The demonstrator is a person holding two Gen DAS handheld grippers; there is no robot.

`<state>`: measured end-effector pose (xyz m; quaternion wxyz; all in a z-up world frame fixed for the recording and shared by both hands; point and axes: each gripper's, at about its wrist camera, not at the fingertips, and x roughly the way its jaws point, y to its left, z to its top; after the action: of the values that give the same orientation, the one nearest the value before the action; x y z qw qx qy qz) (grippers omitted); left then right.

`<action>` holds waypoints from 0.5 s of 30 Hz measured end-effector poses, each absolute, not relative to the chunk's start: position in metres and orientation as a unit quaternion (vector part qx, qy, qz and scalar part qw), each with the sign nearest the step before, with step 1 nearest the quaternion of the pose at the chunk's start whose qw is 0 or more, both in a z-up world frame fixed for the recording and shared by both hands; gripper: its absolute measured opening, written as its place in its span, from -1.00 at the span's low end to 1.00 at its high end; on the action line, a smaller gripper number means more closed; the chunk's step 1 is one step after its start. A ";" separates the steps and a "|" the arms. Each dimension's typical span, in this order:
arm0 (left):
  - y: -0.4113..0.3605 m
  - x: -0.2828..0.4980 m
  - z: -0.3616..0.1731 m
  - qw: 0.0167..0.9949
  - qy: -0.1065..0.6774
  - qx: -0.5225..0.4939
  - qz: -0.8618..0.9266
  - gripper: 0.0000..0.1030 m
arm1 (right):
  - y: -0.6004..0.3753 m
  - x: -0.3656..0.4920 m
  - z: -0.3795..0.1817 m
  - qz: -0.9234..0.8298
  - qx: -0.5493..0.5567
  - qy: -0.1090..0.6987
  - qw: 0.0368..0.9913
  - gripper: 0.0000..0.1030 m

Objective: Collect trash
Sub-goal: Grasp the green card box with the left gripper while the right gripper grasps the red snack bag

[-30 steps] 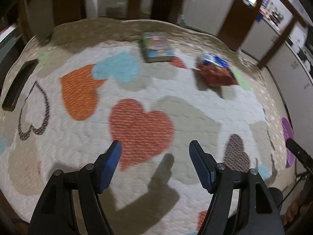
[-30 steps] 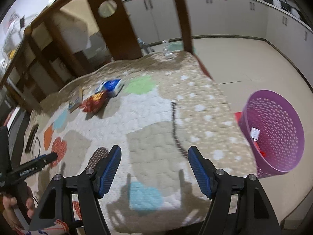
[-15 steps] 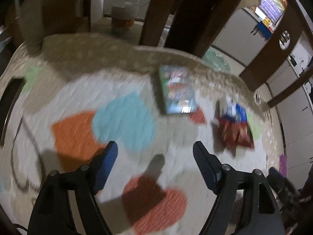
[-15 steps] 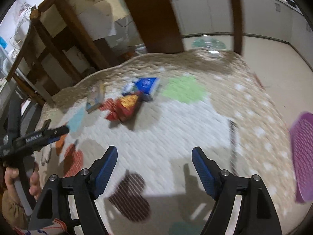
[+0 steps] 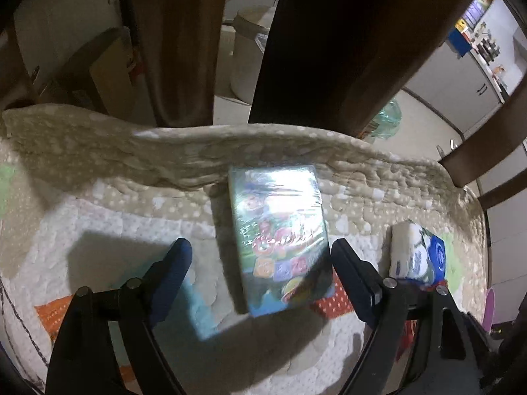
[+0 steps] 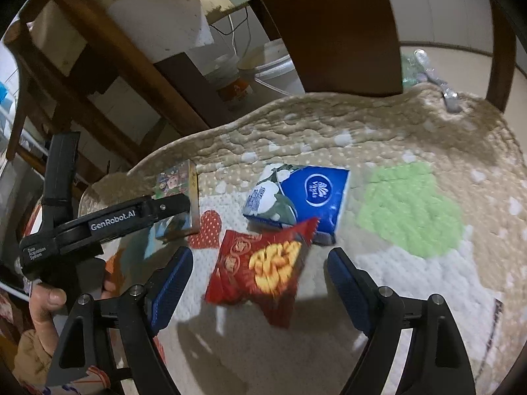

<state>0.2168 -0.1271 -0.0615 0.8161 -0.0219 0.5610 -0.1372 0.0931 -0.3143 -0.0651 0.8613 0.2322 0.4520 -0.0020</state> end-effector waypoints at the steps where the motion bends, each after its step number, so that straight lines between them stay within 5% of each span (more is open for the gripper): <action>1: -0.128 0.217 -0.062 0.818 0.559 -0.019 -0.133 0.67 | -0.314 0.096 -0.068 -0.002 0.237 0.453 0.859 0.70; 6: -0.147 0.212 -0.064 0.826 0.552 0.029 -0.116 0.64 | -0.313 0.101 -0.074 -0.011 0.247 0.455 0.855 0.70; 7: -0.151 0.208 -0.064 0.828 0.547 0.050 -0.113 0.33 | -0.311 0.101 -0.075 -0.015 0.243 0.458 0.855 0.59; 8: -0.155 0.203 -0.062 0.831 0.542 0.061 -0.112 0.05 | -0.310 0.101 -0.076 -0.016 0.240 0.461 0.854 0.13; 9: -0.157 0.199 -0.060 0.830 0.541 0.067 -0.115 0.03 | -0.309 0.100 -0.076 -0.006 0.242 0.468 0.850 -0.09; 15: -0.136 0.166 -0.047 0.819 0.557 0.028 -0.139 0.03 | -0.302 0.078 -0.071 0.007 0.237 0.473 0.849 -0.19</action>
<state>0.1662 -0.1361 -0.0467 0.8186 0.0283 0.5566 -0.1387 0.0783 -0.3018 -0.0714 0.8486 0.2368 0.4731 0.0074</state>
